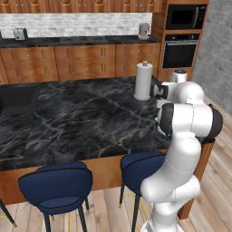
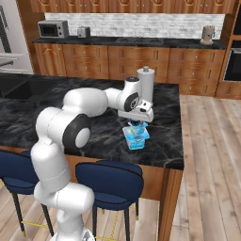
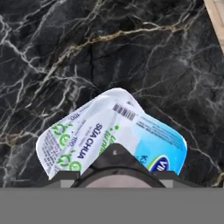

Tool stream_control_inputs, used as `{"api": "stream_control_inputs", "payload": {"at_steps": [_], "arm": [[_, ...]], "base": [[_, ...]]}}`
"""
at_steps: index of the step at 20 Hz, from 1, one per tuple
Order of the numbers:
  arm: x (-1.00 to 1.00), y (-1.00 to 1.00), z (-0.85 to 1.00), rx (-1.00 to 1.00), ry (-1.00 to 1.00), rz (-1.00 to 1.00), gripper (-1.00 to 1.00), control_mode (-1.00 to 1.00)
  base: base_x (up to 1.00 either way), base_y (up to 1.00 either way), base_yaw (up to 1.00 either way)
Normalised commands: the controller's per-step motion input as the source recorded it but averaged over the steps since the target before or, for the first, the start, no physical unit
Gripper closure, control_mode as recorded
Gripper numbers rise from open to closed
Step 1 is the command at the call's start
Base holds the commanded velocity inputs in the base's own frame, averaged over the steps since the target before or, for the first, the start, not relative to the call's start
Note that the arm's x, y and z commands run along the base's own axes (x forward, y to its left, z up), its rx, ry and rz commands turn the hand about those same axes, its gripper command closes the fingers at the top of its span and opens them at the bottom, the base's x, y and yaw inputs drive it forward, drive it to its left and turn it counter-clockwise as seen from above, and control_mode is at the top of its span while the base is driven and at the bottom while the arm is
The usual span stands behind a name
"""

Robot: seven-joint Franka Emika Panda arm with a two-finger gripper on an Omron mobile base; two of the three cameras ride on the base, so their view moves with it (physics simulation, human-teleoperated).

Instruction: Stack the yogurt containers by placing the smaller containers on top of the larger containers.

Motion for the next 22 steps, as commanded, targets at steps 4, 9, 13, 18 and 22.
{"api": "stream_control_inputs", "payload": {"at_steps": [4, 9, 13, 18, 22], "arm": [[0.07, -0.01, -0.09, 0.00, 0.04, 0.00, 1.00, -1.00], [0.02, -0.01, -0.05, 0.00, 0.02, 0.00, 1.00, -1.00], [0.01, 0.00, -0.03, 0.00, 0.03, 0.00, 1.00, -1.00], [0.01, -0.01, -0.02, 0.00, 0.03, 0.00, -1.00, -1.00], [0.03, -0.02, 0.00, 0.00, 0.04, 0.00, -1.00, -1.00]], "base": [[0.00, 0.00, 0.00], [0.00, 0.00, 0.00], [0.00, 0.00, 0.00], [0.00, 0.00, 0.00], [0.00, 0.00, 0.00]]}}
